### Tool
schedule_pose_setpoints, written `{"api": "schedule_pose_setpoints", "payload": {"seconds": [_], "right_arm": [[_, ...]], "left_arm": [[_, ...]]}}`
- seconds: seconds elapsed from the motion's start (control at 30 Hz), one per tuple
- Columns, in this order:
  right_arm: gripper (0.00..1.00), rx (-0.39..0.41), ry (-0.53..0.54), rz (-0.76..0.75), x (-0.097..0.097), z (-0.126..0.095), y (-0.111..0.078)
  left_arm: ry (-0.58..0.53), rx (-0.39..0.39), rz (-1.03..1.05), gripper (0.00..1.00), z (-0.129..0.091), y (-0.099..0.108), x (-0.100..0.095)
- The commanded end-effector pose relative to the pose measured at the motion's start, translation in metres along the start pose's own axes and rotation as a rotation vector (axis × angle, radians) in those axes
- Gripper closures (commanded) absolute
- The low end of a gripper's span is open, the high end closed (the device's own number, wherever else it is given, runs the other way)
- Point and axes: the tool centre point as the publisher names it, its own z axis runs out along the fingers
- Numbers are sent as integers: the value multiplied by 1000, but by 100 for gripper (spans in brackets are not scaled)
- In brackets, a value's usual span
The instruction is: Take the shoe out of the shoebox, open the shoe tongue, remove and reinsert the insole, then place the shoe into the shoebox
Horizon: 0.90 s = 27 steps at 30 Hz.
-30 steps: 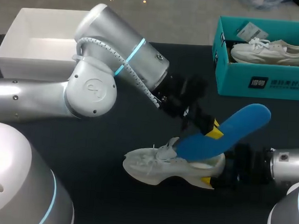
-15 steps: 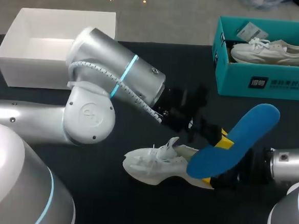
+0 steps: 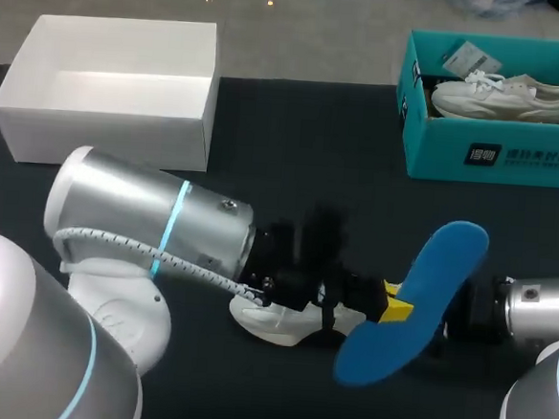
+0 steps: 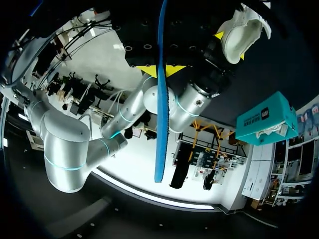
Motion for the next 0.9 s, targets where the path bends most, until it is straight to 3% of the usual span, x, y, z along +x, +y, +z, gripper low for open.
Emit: {"api": "schedule_pose_setpoints", "payload": {"seconds": [0.03,0.3,0.37,0.9], "right_arm": [[100,5,-4,0,1,2,-1],[100,5,-4,0,1,2,-1],[100,5,-4,0,1,2,-1],[100,5,-4,0,1,2,-1]], "left_arm": [[-22,106,-2,100,-35,12,15],[-58,111,8,100,-68,7,17],[-65,146,12,100,-74,6,15],[-65,146,12,100,-74,6,15]]}}
